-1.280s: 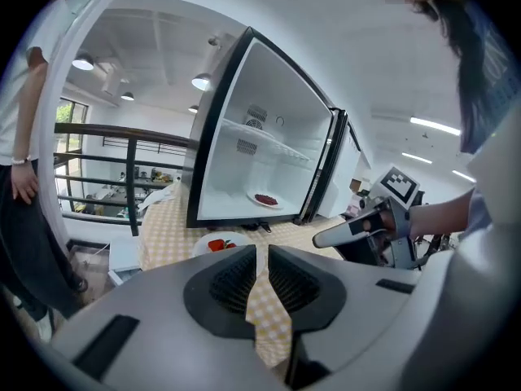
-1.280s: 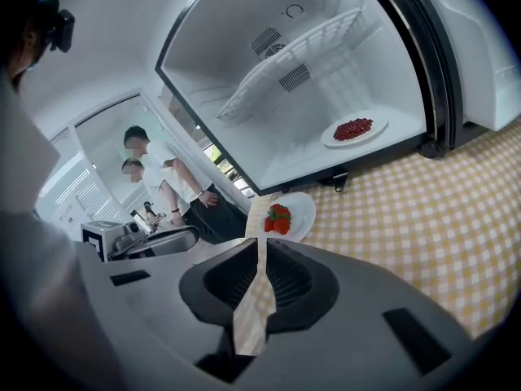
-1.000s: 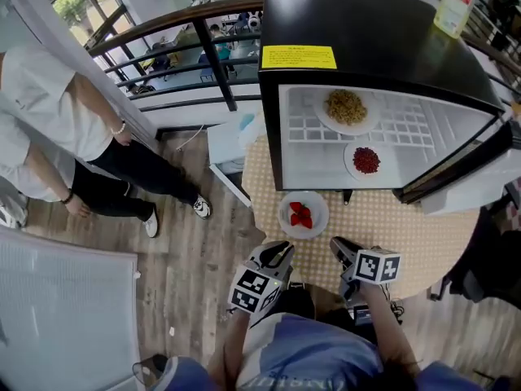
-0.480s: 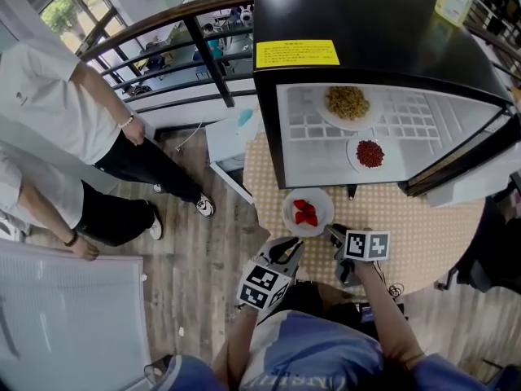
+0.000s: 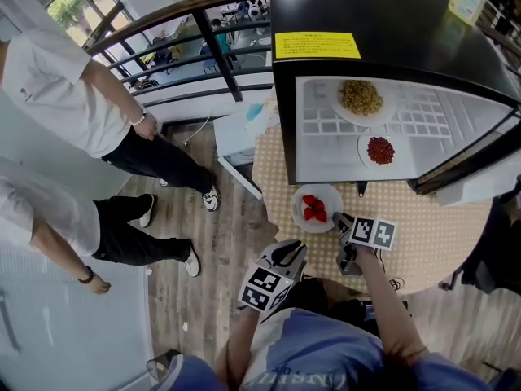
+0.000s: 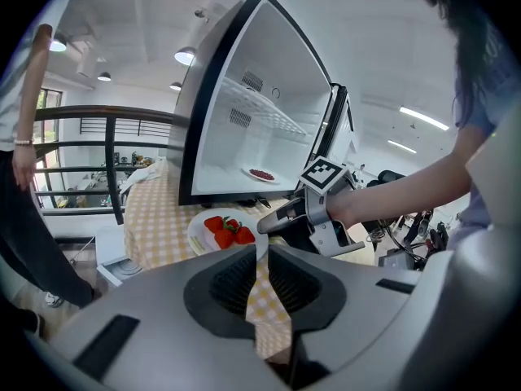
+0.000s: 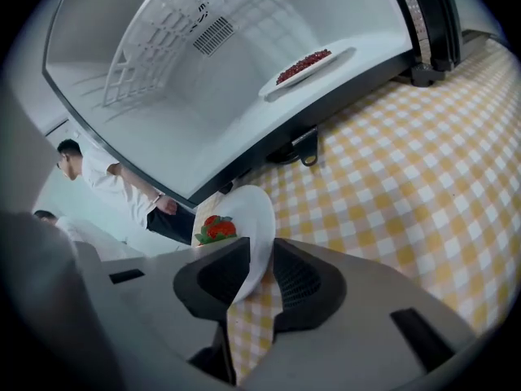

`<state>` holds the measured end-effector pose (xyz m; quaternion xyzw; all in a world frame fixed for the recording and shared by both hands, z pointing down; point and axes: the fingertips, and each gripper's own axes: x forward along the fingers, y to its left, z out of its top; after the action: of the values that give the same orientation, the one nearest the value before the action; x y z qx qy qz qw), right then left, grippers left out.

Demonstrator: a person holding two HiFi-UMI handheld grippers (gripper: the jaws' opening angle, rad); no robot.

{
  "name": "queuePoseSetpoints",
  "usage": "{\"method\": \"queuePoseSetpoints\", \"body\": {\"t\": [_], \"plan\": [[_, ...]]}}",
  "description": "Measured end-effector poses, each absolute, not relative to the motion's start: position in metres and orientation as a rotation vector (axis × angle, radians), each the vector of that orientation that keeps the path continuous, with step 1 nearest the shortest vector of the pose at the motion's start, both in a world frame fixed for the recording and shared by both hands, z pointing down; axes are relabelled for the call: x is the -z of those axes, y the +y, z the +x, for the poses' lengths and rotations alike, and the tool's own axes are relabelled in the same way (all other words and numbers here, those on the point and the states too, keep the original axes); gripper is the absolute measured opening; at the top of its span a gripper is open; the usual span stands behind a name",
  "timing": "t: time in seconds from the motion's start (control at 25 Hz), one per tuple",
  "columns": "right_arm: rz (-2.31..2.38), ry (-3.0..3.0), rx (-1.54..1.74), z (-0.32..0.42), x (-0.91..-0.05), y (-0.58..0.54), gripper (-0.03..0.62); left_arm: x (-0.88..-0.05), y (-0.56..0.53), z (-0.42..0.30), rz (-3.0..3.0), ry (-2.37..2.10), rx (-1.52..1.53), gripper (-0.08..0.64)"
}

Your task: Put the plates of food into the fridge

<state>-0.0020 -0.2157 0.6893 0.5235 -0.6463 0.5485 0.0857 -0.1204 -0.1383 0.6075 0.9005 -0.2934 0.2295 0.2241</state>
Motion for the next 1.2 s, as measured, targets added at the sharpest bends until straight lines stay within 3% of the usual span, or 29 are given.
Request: {"method": "queuePoseSetpoints", "body": {"t": [0.08,0.6,1.2], "plan": [[1.589,-1.902,-1.671,-0.001,-0.692,-0.220,0.064,-0.609,-0.139,-0.122,2.484,-0.808,-0.639,0.041],[1.598,-1.922,-2.440,-0.011,-0.645,-0.214,0.021,-0.602,-0.154,-0.130,2.495,-0.828,-0.627,0.043],[1.632,-2.141,-2.435,0.034,-0.573,-0.178,0.023,-0.593,-0.160,-0.106,2.551,-0.774,-0.597,0.041]]}}
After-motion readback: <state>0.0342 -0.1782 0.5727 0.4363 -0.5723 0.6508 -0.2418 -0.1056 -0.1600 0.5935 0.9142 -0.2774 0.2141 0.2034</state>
